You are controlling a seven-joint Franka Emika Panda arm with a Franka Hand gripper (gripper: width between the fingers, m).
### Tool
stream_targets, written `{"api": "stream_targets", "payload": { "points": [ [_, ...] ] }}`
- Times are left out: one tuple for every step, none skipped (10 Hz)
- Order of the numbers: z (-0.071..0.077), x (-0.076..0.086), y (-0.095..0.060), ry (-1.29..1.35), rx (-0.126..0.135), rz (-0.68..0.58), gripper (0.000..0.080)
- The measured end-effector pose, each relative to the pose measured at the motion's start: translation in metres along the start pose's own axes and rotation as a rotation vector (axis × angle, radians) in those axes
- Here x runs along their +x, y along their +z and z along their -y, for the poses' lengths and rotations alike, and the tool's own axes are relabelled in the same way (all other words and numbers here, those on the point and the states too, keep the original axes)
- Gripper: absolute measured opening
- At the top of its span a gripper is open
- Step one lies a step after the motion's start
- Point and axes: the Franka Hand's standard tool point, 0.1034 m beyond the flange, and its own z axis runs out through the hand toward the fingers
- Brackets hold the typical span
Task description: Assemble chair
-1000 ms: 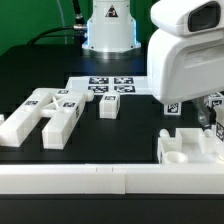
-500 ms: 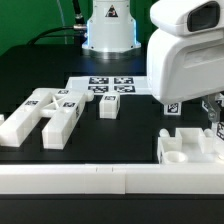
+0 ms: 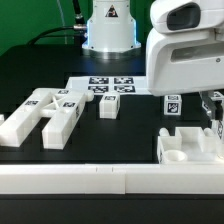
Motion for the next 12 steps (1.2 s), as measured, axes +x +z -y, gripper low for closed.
{"api": "stream_targets", "payload": {
  "points": [
    [0.0006,0.0006,0.0002,0.105,0.002,-0.005,0.0294],
    [0.0009,0.0012,0.0001,0.196,0.002,-0.008,0.0294],
    [0.0011,0.0012,0.0001,0.287,0.003,-0.008,0.0294],
    [0.0012,0.0013,0.0000,0.398,0.003,-0.008,0.0294],
    [0.0010,0.0015,0.0000,0.469,0.006,-0.006,0.0294],
    [0.0008,0.0015,0.0000,0.540,0.006,-0.006,0.0294],
    [0.0006,0.0017,0.0002,0.597,0.007,-0.007,0.0294],
    [0.0009,0.0021,0.0003,0.641,0.009,-0.011,0.0294],
    [0.0012,0.0019,0.0006,0.671,0.010,-0.010,0.0350],
    [0.0017,0.0017,0.0007,0.643,0.010,-0.010,0.0486],
    [0.0011,0.0004,0.0004,0.595,0.000,-0.004,0.0486],
    [0.0008,-0.0050,-0.0015,0.539,-0.031,0.031,0.0613]
  ]
}}
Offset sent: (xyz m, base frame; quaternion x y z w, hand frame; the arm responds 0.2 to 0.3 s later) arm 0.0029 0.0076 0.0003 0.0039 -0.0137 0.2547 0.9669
